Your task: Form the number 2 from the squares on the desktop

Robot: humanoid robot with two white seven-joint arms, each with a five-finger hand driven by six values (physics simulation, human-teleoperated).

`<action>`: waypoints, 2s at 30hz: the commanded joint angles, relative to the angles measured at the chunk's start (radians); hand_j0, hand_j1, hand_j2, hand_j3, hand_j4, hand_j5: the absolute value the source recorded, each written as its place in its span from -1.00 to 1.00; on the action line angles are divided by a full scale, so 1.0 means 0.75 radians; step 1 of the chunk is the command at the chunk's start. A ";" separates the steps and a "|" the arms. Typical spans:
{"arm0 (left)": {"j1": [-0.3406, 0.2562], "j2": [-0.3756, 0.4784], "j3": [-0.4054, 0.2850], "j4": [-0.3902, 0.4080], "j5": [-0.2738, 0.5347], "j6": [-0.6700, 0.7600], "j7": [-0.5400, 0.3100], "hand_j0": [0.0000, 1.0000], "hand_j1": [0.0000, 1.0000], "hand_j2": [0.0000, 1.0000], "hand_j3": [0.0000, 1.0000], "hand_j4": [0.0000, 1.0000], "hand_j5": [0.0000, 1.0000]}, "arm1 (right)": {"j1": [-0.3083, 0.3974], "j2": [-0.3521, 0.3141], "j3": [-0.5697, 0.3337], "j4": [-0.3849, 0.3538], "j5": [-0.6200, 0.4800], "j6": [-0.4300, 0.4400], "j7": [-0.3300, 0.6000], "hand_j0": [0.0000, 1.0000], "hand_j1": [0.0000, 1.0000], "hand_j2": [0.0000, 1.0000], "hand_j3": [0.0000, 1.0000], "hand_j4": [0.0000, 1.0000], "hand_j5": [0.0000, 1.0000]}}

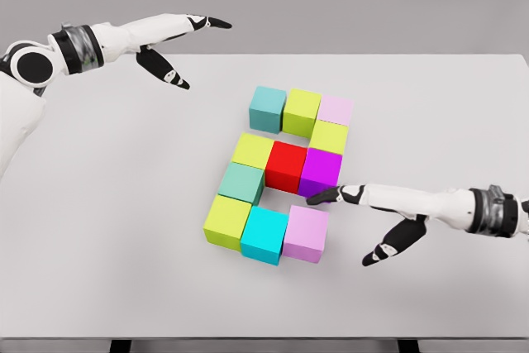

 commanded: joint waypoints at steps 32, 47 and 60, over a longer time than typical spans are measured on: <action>0.000 0.009 0.001 0.002 0.008 0.004 0.001 1.00 1.00 1.00 1.00 1.00 1.00 | 0.037 0.023 0.024 -0.006 -0.008 0.003 0.000 1.00 1.00 1.00 1.00 1.00 1.00; 0.000 0.009 0.003 0.002 0.010 0.004 0.001 1.00 1.00 1.00 1.00 1.00 1.00 | 0.020 0.051 0.030 0.092 -0.010 0.003 0.000 1.00 1.00 1.00 1.00 1.00 1.00; -0.002 0.017 0.001 0.000 0.010 0.004 0.001 1.00 1.00 1.00 1.00 1.00 1.00 | 0.020 0.055 0.042 0.103 -0.008 0.003 0.000 1.00 1.00 1.00 1.00 1.00 1.00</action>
